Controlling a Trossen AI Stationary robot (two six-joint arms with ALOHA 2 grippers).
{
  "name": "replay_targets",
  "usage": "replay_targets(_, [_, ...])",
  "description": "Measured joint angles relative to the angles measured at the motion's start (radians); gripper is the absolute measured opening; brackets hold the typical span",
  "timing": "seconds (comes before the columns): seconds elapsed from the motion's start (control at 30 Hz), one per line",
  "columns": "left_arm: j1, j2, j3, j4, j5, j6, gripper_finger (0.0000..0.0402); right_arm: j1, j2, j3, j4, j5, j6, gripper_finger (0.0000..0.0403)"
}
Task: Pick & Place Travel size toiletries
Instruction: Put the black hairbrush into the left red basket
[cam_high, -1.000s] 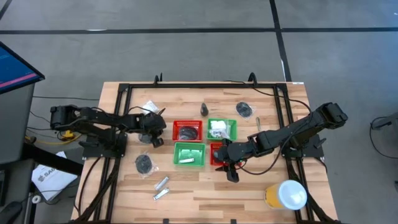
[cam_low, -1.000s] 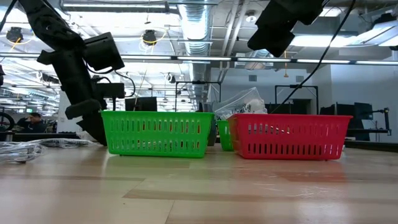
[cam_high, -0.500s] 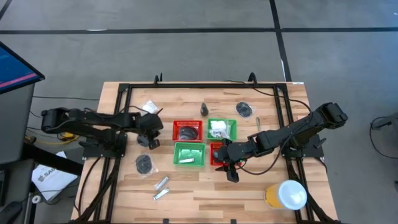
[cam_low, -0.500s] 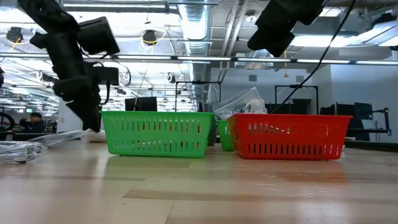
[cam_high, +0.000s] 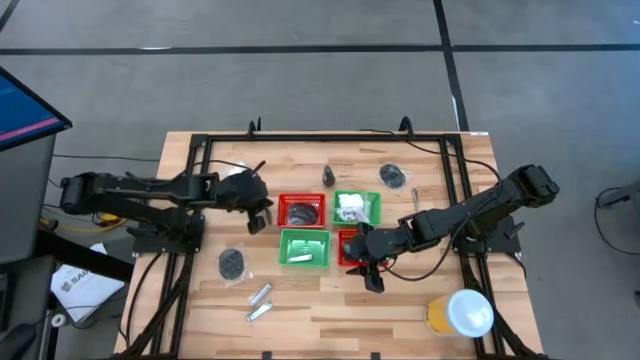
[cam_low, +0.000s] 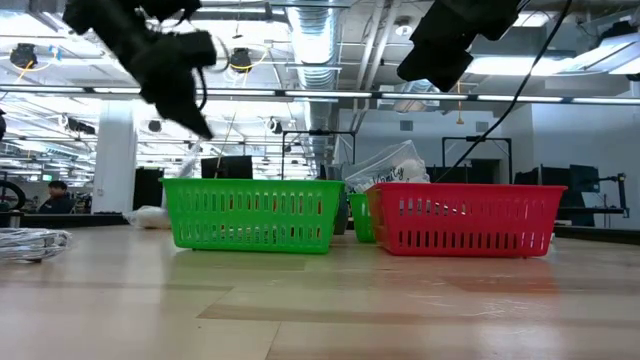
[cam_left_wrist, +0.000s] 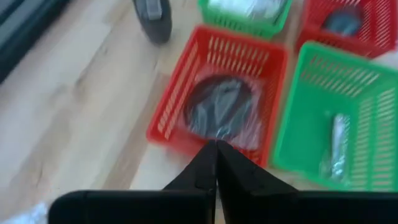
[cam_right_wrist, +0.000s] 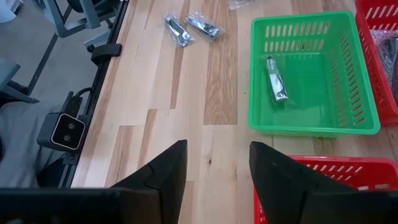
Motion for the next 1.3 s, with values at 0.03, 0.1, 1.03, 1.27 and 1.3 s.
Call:
replay_targets(0.03, [-0.005, 0.000, 0.016, -0.001, -0.003, 0.005, 0.0000, 0.000, 0.000, 0.000, 0.000, 0.000, 0.000, 0.0163])
replay_targets(0.1, [-0.018, 0.003, 0.049, -0.001, -0.019, 0.018, 0.0000, 0.000, 0.000, 0.000, 0.000, 0.000, 0.000, 0.0163])
replay_targets(1.03, [-0.024, 0.256, 0.170, 0.200, -0.034, 0.095, 0.0000, 0.002, 0.000, 0.000, 0.000, 0.000, 0.000, 0.0163])
replay_targets(1.27, [-0.017, 0.314, 0.170, 0.222, -0.010, 0.092, 0.0000, 0.003, 0.000, 0.000, -0.001, 0.000, 0.000, 0.0163])
replay_targets(1.3, [-0.015, 0.315, 0.169, 0.220, -0.009, 0.092, 0.0001, 0.003, 0.000, 0.000, -0.001, 0.000, 0.000, 0.0163])
